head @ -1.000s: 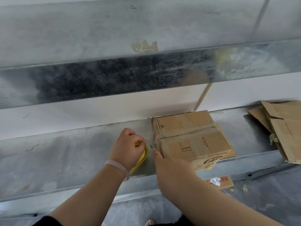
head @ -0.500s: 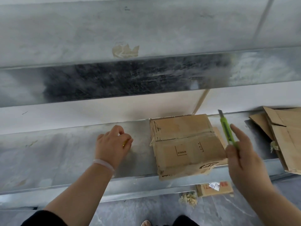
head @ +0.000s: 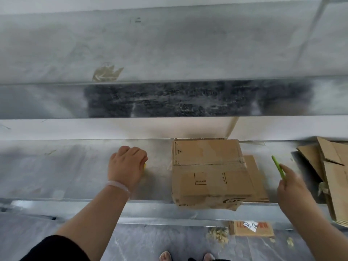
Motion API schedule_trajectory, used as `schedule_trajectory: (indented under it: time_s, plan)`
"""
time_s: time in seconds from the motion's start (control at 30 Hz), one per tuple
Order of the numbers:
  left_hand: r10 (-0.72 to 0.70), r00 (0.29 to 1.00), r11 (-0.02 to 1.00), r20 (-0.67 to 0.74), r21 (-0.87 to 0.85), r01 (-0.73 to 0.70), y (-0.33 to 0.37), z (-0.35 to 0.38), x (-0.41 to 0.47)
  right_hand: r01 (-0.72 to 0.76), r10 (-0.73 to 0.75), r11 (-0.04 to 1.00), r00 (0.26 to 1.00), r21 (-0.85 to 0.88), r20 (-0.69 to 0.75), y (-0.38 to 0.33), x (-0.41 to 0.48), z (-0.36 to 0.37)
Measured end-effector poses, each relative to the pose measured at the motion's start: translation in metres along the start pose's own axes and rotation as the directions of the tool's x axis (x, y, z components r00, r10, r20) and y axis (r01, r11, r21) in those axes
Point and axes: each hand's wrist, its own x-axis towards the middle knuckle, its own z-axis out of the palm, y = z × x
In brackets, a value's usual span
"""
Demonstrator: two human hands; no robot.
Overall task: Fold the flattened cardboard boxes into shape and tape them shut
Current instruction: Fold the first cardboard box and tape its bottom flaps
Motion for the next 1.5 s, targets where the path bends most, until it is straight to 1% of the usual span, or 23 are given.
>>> schedule_trajectory:
  time_s: [0.1,0.2,0.27,0.4,0.47,0.53,0.57,0.63,0.7,0.73,0.77,0.8,0.83,0.87,0.9,1.0,1.1,1.13,1.17,1.23,1.27,1.37,1.5]
  plan:
    - [0.024,1.000,1.000,-0.013,-0.002,-0.024,0.007,0.001,-0.008,0.010,0.007,0.984,0.995,-0.180,0.096,0.006,0.010,0.002]
    - [0.036,0.999,0.999,-0.013,0.002,-0.036,0.018,0.005,-0.020,0.111,-0.085,0.921,0.993,-0.373,0.086,0.013,0.009,0.007]
    - [0.034,0.999,0.999,0.001,0.020,-0.034,0.025,0.005,-0.030,0.140,-0.125,0.890,0.990,-0.435,0.063,0.016,0.009,0.011]
    - [-0.027,1.000,0.999,0.006,0.037,0.027,0.032,0.012,-0.051,0.104,-0.085,0.882,0.994,-0.459,0.062,0.017,0.008,0.015]
    - [-0.046,0.999,0.998,0.019,0.043,0.046,0.032,0.019,-0.059,0.132,-0.131,0.916,0.991,-0.379,0.028,0.018,0.003,0.015]
    - [-0.047,0.998,0.999,0.044,0.025,0.046,0.031,0.024,-0.063,0.223,-0.229,0.942,0.973,-0.252,0.008,0.017,-0.003,0.015]
    - [-0.051,0.997,0.999,0.057,0.013,0.051,0.032,0.024,-0.064,0.273,-0.278,0.948,0.960,-0.162,-0.008,0.014,-0.006,0.014]
    - [-0.088,0.994,0.996,0.058,-0.028,0.090,0.035,0.022,-0.063,0.305,-0.304,0.950,0.952,0.069,-0.027,0.000,-0.016,0.010]
    - [-0.184,0.983,0.967,0.015,-0.176,0.184,0.050,0.013,-0.059,0.304,-0.321,0.896,0.947,0.324,0.000,-0.021,-0.029,0.005]
    - [-0.286,0.958,0.900,0.028,-0.335,0.278,0.065,0.004,-0.056,0.274,-0.320,0.848,0.947,0.455,0.025,-0.032,-0.035,0.003]
    - [-0.394,0.914,0.762,0.100,-0.520,0.386,0.083,-0.009,-0.052,0.205,-0.305,0.793,0.949,0.574,0.082,-0.043,-0.042,0.001]
    - [-0.454,0.867,0.588,0.206,-0.662,0.465,0.101,-0.019,-0.048,0.115,-0.289,0.755,0.942,0.645,0.171,-0.053,-0.047,0.001]
    - [-0.467,0.824,0.431,0.321,-0.731,0.529,0.116,-0.025,-0.047,0.053,-0.289,0.747,0.923,0.662,0.253,-0.060,-0.051,0.002]
    - [-0.450,0.798,0.348,0.400,-0.745,0.569,0.127,-0.025,-0.048,0.035,-0.296,0.769,0.904,0.638,0.307,-0.063,-0.052,0.005]
    - [-0.430,0.785,0.306,0.447,-0.745,0.592,0.134,-0.023,-0.049,0.028,-0.297,0.789,0.892,0.614,0.342,-0.064,-0.052,0.008]
    - [-0.405,0.763,0.237,0.504,-0.748,0.620,0.140,-0.019,-0.046,-0.021,-0.263,0.817,0.876,0.576,0.405,-0.064,-0.047,0.011]
    - [-0.407,0.709,0.171,0.575,-0.715,0.678,0.138,-0.023,-0.036,-0.025,-0.236,0.848,0.876,0.529,0.420,-0.073,-0.042,0.012]
    - [-0.415,0.693,0.164,0.589,-0.701,0.694,0.138,-0.024,-0.033,-0.009,-0.223,0.870,0.884,0.493,0.410,-0.078,-0.039,0.013]
    - [-0.431,0.680,0.216,0.592,-0.664,0.715,0.136,-0.023,-0.028,0.009,-0.204,0.899,0.893,0.439,0.400,-0.083,-0.035,0.015]
    - [-0.456,0.674,0.423,0.582,-0.524,0.739,0.135,-0.023,-0.016,0.002,-0.134,0.946,0.914,0.325,0.383,-0.094,-0.026,0.017]
    - [-0.473,0.659,0.494,0.585,-0.444,0.748,0.136,-0.024,-0.008,-0.027,-0.092,0.954,0.921,0.298,0.379,-0.099,-0.022,0.018]
    - [-0.536,0.618,0.569,0.575,-0.295,0.768,0.146,-0.025,0.010,-0.092,-0.027,0.950,0.928,0.300,0.372,-0.106,-0.017,0.025]
    - [-0.563,0.637,0.617,0.526,-0.245,0.748,0.152,-0.023,0.013,-0.039,-0.054,0.956,0.951,0.291,0.305,-0.104,-0.014,0.030]
